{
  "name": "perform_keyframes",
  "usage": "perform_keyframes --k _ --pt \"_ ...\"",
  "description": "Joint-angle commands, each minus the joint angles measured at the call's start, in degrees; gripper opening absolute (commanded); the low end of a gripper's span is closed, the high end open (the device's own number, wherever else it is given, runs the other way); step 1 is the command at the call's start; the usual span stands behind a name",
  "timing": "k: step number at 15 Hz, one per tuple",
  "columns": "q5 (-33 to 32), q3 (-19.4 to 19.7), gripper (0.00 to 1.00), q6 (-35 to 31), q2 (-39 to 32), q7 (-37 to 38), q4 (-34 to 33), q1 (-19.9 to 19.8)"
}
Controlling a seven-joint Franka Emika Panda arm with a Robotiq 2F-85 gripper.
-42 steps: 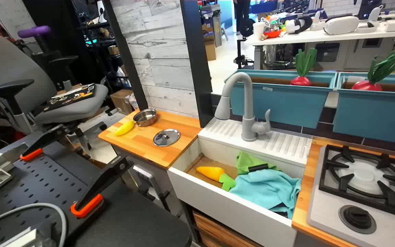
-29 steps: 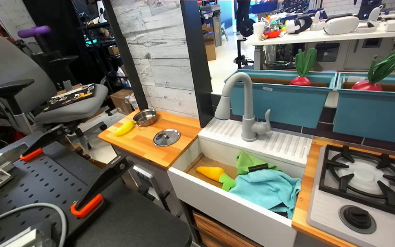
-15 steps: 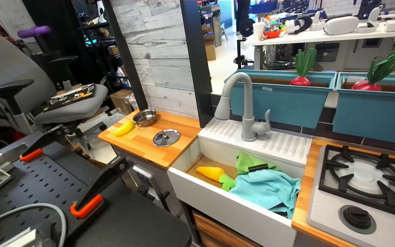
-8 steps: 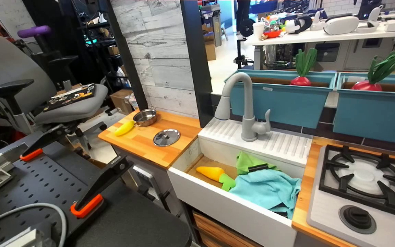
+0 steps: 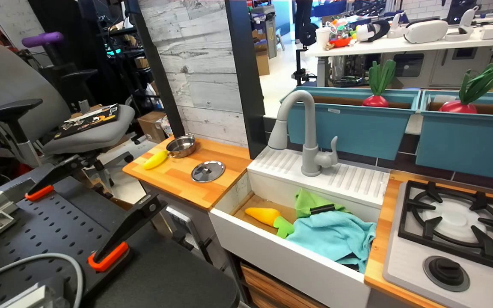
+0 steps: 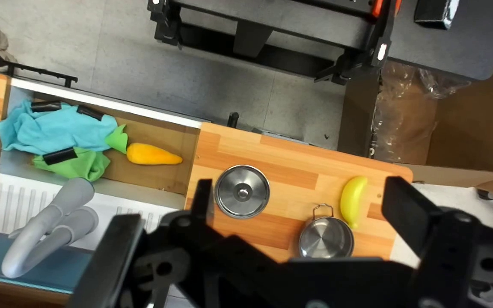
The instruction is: Put the banana into the pot
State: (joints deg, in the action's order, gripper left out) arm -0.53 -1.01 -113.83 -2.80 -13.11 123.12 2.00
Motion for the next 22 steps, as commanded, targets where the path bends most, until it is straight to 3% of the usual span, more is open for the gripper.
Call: perform_keyframes --k 1,8,14,18,22 --pt "-1.24 -0.82 1.00 -2.55 -0.92 2.03 0.37 0.40" --pt "-0.57 -4.43 1.00 -15.25 -7.83 -6.05 3.15 2.17" --pt "0.65 -7.39 1.00 -27.85 -17.49 -13.26 2.99 1.32" --pt "1.32 -10.37 1.00 -34.37 -27.22 -16.38 -1.04 0.26" --pt "-0.10 -12.05 1.00 -35.43 -35.86 -14.74 -7.13 0.60"
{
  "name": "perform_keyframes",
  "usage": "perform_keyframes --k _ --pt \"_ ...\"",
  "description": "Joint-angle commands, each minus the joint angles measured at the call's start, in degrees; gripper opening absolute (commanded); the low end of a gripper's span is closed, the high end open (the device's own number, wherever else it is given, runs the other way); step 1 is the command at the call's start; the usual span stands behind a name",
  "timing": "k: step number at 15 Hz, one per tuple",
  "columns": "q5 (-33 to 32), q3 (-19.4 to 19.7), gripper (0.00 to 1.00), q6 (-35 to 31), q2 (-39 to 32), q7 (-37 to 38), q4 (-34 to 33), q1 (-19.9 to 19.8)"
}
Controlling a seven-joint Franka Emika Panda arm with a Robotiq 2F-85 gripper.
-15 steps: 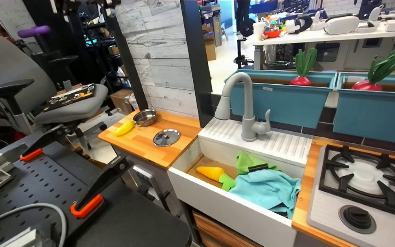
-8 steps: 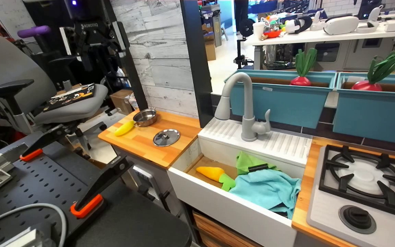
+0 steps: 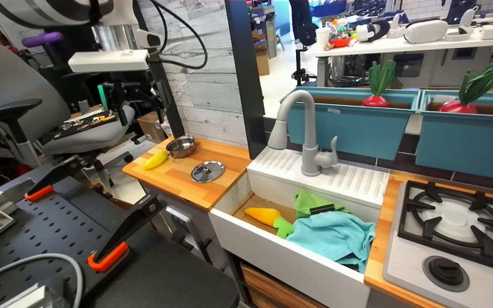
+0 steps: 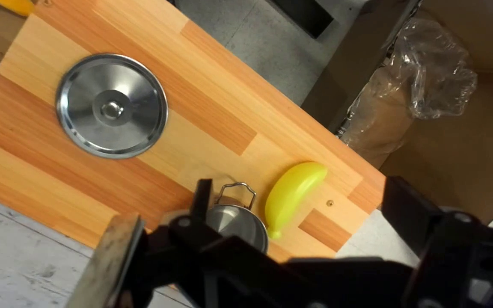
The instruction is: Put the banana into the pot
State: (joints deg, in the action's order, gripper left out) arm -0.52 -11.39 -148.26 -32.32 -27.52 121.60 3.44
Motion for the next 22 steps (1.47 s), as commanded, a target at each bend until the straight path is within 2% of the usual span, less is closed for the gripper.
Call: perform_keyframes --k 1,7,10,11,12,15,22 --pt "-0.66 -1.61 1.00 -1.10 -8.15 0.41 -7.07 -0.38" --pt "-2.32 -0.28 1.00 2.42 -18.52 4.19 -17.80 2.33" --pt "-3.96 2.70 1.00 2.86 -21.17 9.64 -21.18 5.86" --pt "-4.91 3.88 1.00 5.03 -20.93 11.60 -21.51 7.03" --pt "-3.74 0.82 1.00 1.51 -20.22 8.24 -18.67 3.59" --pt "-4.50 2.36 1.00 3.42 -20.87 10.70 -20.27 5.59" --pt "-3.88 2.50 1.00 3.95 -20.98 12.07 -20.45 5.88"
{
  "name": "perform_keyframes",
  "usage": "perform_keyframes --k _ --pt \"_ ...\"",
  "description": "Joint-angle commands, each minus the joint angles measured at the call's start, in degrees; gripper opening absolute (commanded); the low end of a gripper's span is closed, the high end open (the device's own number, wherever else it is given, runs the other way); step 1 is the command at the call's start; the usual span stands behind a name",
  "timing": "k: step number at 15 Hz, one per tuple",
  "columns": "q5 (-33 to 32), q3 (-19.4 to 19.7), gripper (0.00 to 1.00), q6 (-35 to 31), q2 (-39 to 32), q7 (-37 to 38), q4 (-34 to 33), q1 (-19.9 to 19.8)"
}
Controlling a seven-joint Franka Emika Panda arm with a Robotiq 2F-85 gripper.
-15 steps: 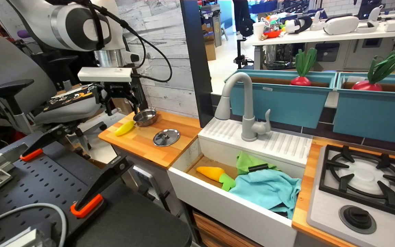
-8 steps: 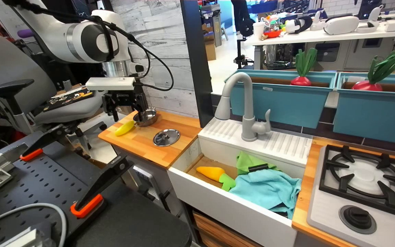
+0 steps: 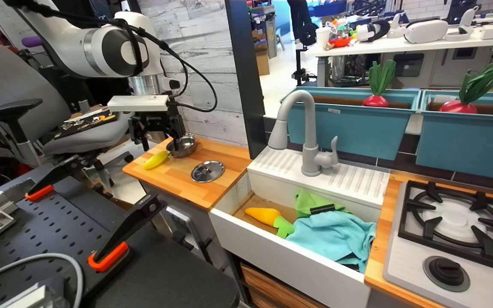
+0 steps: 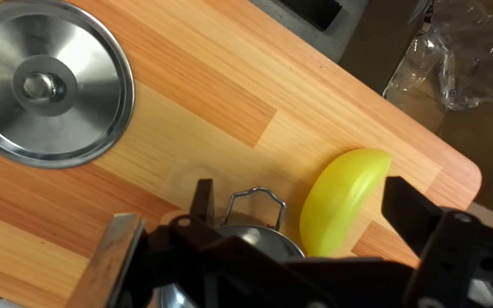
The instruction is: Put the banana into the pot
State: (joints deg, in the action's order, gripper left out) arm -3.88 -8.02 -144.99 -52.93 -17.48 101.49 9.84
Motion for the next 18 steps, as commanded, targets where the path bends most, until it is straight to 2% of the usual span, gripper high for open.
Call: perform_keyframes --k 1,6,10,15,18 --pt "-0.74 -0.75 1.00 0.87 -0.40 2.42 -0.14 -0.13" --pt "0.81 -3.29 1.00 -0.46 0.22 2.49 2.49 -1.44" --pt "2.94 -4.08 1.00 -5.62 -0.90 6.79 3.59 -0.99" --pt "4.59 -3.13 1.00 -15.19 -3.18 13.43 4.14 0.81" --pt "4.11 -2.47 1.00 -16.33 -5.02 15.91 3.00 1.92"
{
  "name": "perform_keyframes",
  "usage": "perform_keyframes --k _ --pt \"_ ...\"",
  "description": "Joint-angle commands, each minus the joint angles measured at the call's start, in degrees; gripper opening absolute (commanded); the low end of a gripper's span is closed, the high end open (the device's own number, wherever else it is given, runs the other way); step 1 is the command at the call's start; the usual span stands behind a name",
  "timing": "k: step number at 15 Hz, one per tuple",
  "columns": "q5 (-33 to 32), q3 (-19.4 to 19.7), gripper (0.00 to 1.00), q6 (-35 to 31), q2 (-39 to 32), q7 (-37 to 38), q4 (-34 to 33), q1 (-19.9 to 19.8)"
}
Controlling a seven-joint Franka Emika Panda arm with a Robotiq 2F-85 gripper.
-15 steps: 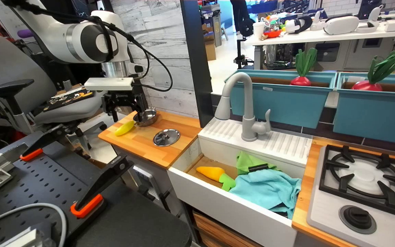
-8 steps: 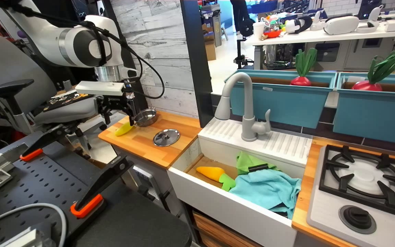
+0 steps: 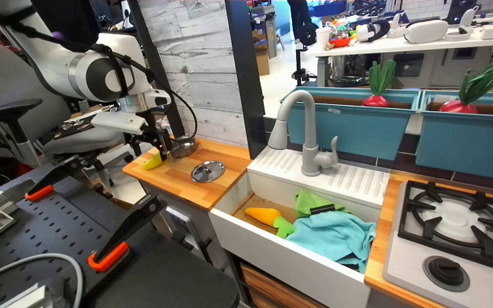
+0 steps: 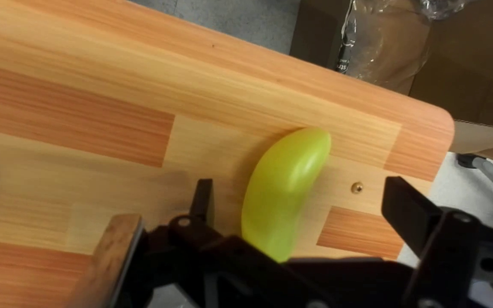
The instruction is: Put the banana into the pot
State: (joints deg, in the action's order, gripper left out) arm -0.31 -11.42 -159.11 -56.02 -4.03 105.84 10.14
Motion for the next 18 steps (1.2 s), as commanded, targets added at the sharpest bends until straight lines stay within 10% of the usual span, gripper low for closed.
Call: perform_keyframes --k 1,11,18 --pt "0.33 1.28 0.75 -2.46 -2.13 3.18 -1.30 2.20" --pt "0.09 2.94 0.08 -3.57 -1.35 6.67 -0.31 4.58" --pt "-0.11 4.50 0.06 -7.37 2.94 10.13 4.64 8.49"
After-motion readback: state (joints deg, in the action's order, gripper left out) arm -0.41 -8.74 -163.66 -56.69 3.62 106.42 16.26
